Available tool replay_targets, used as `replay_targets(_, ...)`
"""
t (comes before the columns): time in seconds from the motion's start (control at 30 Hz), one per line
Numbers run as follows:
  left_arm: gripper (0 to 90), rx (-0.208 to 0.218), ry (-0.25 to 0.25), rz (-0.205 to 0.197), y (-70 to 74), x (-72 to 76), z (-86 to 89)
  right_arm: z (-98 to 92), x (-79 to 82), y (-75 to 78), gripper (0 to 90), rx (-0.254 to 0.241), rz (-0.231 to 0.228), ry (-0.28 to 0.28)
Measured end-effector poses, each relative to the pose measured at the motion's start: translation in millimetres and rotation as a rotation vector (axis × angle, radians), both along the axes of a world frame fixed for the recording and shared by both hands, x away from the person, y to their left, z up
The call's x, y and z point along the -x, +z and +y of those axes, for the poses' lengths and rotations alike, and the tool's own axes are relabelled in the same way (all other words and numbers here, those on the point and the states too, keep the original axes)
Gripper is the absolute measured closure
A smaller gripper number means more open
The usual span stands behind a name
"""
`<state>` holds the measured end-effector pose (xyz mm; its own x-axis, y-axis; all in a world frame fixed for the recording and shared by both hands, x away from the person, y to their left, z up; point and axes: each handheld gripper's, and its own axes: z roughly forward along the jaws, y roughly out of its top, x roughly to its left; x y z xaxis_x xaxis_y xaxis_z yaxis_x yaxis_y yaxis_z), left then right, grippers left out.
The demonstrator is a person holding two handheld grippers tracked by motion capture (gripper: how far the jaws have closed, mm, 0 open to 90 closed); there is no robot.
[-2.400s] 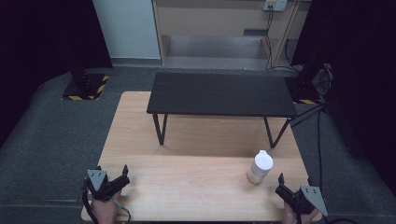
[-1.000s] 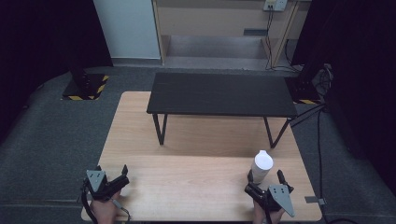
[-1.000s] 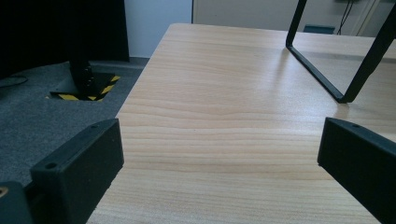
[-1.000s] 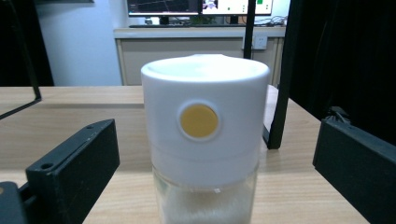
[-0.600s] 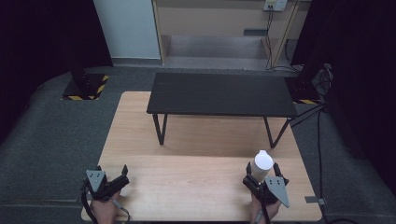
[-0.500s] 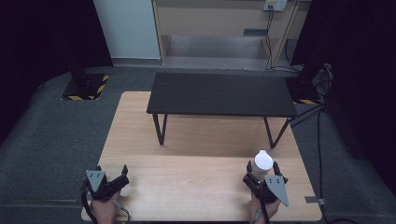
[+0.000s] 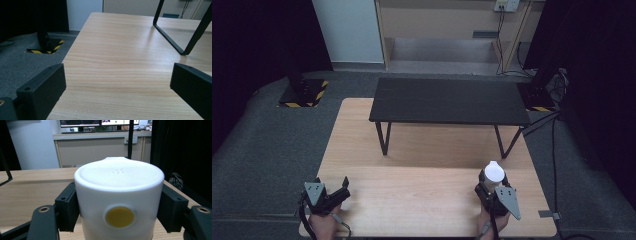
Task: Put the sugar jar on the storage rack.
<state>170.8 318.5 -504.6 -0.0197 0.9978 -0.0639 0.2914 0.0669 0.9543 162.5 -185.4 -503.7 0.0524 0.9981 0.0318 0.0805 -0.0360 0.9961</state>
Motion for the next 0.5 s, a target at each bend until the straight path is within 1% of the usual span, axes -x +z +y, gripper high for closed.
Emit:
replay_targets(0.1, 0.0, 0.000, -0.001, 0.001, 0.1, -0.2, 0.0, -1.7, 0.3, 0.3, 30.3, 0.006, 0.001, 0.007)
replay_targets(0.27, 0.0, -0.013, -0.007, 0.005, 0.6, -0.8, -0.9, -4.4, 1.8, 0.7, 30.5, 0.017, 0.001, 0.021)
replay_targets(0.4, 0.0, -0.009, -0.006, 0.006, 0.6, -1.0, -0.5, -4.6, 5.6, -1.1, 30.7, 0.019, -0.008, 0.030)
replay_targets(0.5, 0.0, -0.008, -0.006, 0.006, 0.7, -1.1, -0.5, -4.0, 8.2, -0.7, 30.7, 0.019, -0.012, 0.026)
